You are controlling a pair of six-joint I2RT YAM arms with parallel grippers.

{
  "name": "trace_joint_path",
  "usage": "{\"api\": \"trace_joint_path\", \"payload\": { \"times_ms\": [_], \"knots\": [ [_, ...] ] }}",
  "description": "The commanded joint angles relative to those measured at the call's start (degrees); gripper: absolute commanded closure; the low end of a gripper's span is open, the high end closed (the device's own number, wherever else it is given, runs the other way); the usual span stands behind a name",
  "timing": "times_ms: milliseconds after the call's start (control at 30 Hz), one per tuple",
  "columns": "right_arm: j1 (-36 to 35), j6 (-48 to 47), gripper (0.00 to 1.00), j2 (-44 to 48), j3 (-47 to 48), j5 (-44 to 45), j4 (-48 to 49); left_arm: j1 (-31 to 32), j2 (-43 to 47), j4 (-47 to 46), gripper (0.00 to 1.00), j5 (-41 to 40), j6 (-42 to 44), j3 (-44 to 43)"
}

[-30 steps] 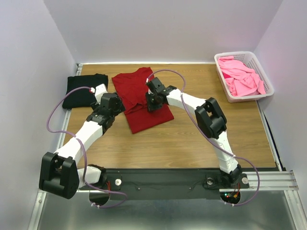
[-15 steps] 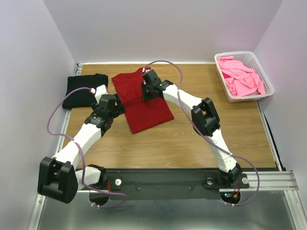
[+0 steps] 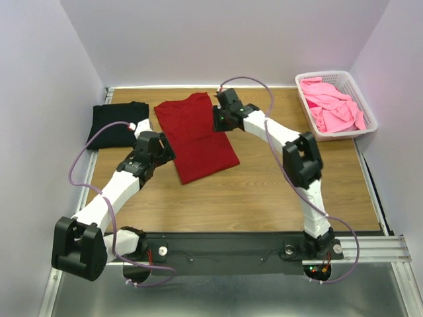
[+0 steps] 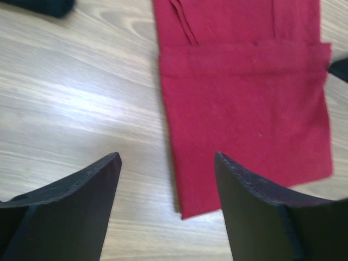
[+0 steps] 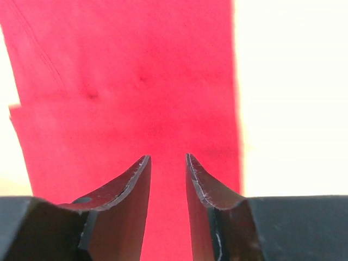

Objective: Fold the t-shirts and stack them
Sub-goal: Fold the tshirt

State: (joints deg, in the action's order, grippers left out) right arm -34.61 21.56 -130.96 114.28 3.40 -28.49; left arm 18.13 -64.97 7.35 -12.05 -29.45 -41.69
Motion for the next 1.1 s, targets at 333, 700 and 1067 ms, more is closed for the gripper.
{"api": "trace_joint_path", "payload": {
  "times_ms": [333,700,1067],
  "knots": [
    [5.16,4.27,0.84,23.2,-34.55,-13.32,8.62,6.3,-4.81,-3.39,0.44,11.0,-10.97,5.39],
    [10.09,5.16,0.92,19.68,-44.31,-16.24,16.19,7.09,-13.69,-10.17,0.76,8.36,-17.04,11.54],
    [13.52,5.07,0.92,30.05,-49.6,-21.05,15.83,7.62,-3.24,-3.75,0.73,6.17,-18.01,12.51]
  ]
}}
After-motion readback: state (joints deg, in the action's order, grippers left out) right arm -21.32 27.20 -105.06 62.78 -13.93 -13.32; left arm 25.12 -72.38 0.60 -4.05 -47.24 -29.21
